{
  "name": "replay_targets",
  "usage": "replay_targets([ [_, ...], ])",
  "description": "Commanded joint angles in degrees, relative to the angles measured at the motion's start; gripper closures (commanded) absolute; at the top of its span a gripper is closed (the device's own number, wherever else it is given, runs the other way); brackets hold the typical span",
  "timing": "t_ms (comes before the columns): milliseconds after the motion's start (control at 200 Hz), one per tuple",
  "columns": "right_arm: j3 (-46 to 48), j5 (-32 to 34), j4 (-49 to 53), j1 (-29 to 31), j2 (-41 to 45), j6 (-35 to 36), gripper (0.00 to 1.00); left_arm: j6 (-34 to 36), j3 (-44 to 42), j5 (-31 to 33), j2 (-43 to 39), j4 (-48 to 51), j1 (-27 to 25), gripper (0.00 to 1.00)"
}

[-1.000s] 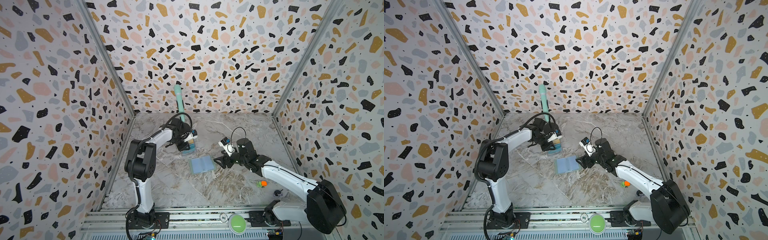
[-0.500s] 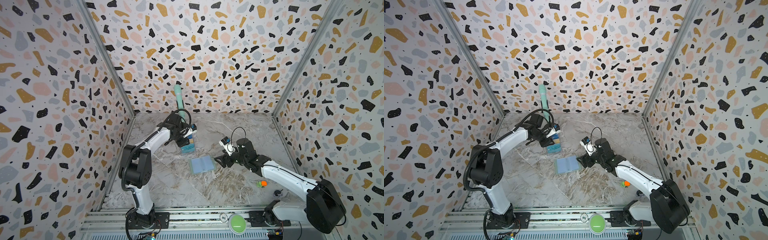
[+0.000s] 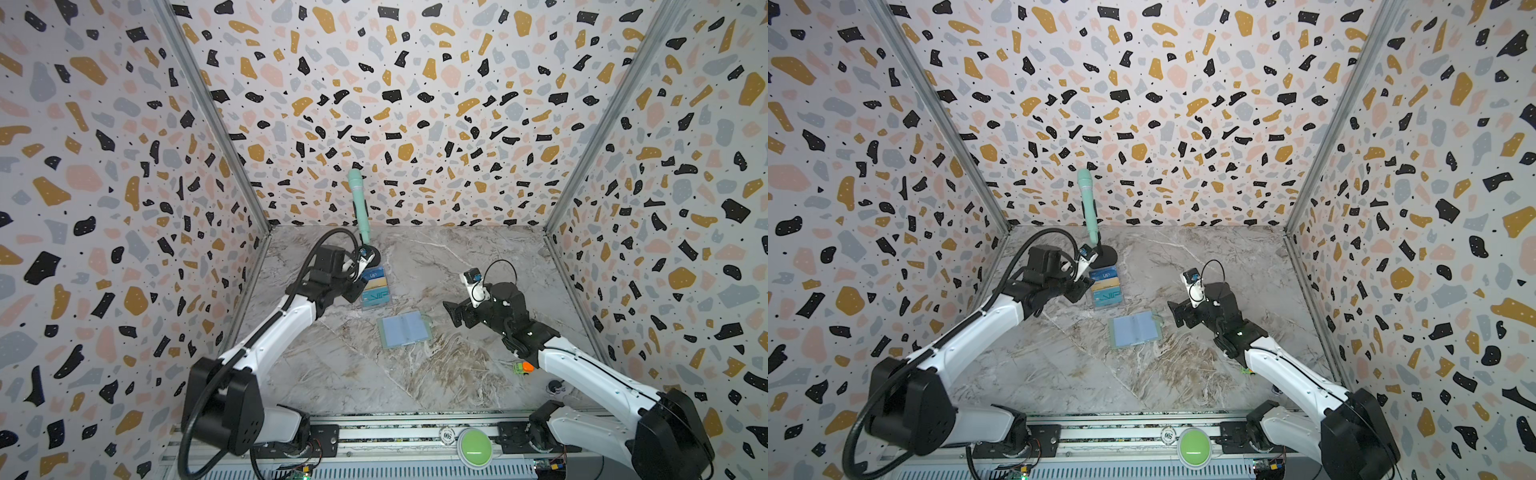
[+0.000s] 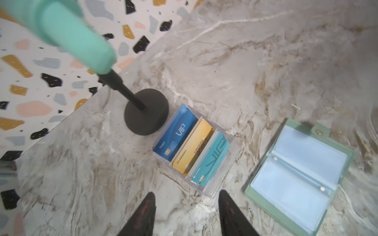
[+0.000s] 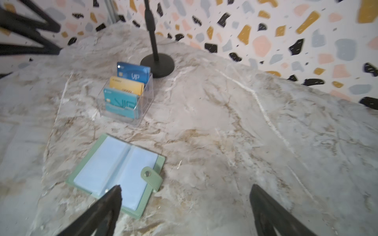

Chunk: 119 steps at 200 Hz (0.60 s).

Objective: Take the credit cards out of the card holder

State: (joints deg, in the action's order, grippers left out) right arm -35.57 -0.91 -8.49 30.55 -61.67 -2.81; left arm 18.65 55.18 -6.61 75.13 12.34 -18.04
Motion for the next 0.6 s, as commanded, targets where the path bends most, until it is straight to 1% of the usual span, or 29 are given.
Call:
replay_targets([
  [0, 3.02, 6.50, -6.74, -2.72, 3.30, -1.85, 0.01, -8.06, -7.50, 5.87, -6.54, -13.58, 0.27, 0.43],
  [70, 5.40, 10.89, -10.80, -4.48, 4.19, -2.36, 0.01, -10.48, -13.40, 9.39, -10.96, -19.79, 0.37, 0.37],
  [135, 7.28, 13.58, -14.33, -6.66, 4.52, -3.10, 0.01, -12.10, -19.39, 12.24, -14.43, -25.99, 0.62, 0.31],
  [215, 8.60, 14.65, -17.27, -10.25, 4.88, -5.21, 0.01, -14.17, -25.29, 15.91, -16.81, -33.48, 1.09, 0.20],
  [255, 9.38, 14.54, -18.50, -12.25, 5.08, -5.99, 0.01, -15.09, -27.47, 17.39, -17.19, -35.89, 1.33, 0.16],
  [320, 11.32, 14.63, -21.96, -15.03, 4.76, -5.04, 0.01, -16.46, -30.46, 19.13, -16.73, -39.28, 2.04, 0.14],
  [375, 14.05, 16.85, -26.79, -16.34, 4.16, -3.15, 0.01, -17.22, -32.75, 20.23, -15.85, -42.40, 2.57, 0.12],
  [425, 16.91, 18.85, -32.57, -17.35, 3.15, -1.72, 0.01, -17.69, -34.85, 21.27, -14.76, -45.85, 3.04, 0.11],
  [526, 22.73, 20.68, -46.51, -19.12, -1.01, 1.14, 0.01, -18.19, -39.16, 23.00, -11.64, -54.97, 3.88, 0.08],
  [591, 24.44, 20.87, -51.90, -20.22, -4.32, 1.69, 0.01, -18.38, -40.62, 23.44, -9.02, -59.68, 4.38, 0.07],
])
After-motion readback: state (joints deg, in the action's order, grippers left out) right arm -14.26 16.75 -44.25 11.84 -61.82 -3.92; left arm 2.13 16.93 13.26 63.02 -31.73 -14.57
